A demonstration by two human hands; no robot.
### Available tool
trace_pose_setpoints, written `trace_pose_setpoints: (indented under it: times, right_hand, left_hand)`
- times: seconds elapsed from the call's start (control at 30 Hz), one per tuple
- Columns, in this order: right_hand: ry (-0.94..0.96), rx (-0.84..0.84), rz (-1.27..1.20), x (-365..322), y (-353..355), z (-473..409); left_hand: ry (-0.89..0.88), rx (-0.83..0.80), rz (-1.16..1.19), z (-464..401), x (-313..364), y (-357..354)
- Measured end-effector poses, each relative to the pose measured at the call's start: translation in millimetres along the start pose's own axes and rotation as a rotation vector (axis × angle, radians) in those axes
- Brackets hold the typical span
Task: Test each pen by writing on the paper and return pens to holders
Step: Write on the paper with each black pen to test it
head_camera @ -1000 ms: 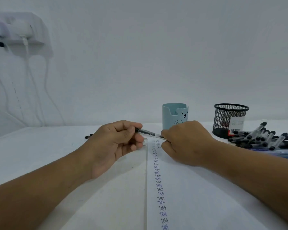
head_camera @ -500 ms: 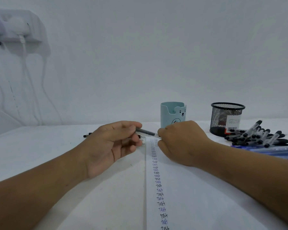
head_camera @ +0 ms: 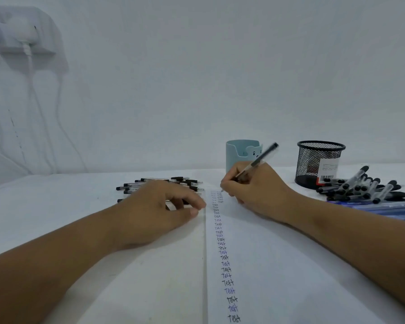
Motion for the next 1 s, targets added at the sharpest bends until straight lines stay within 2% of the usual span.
trace_pose_setpoints:
  times: [0.07, 0.13, 0.23, 0.37, 0.6, 1.0]
  right_hand:
    - [-0.155, -0.077, -0.219, 9, -3, -3]
    - [-0.250, -0.171, -0.325, 12, -6, -6]
    - [-0.265, -0.230, -0.262, 13, -9, -6]
    - [-0.208, -0.184, -0.136, 8, -10, -6]
    - [-0.160, -0.219, 0.011, 11, -16, -9]
    - [-0.144, -0.243, 0.047, 11, -17, -10]
  left_hand:
    - [-0.057, -0.072, -0.100, -2, 3, -7]
    - [-0.109, -0.103, -0.104, -4, 5, -12]
    - [-0.091, -0.104, -0.082, -4, 0, -13]
    - [-0.079, -0.110, -0.080, -5, -5, -12]
    - [-0.075, -0.123, -0.065, -6, -5, -13]
    - [-0.071, -0.132, -0.056, -6, -8, -14]
Point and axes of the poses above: each hand's wrist, its own z-axis away from the middle knuckle, its own y-axis out of the back of the hand, x = y × z, the point moved 6 cm from there along -z, towards the middle knuckle, and after that the axes turned 5 degrees about -y, right-handed, at the moved point
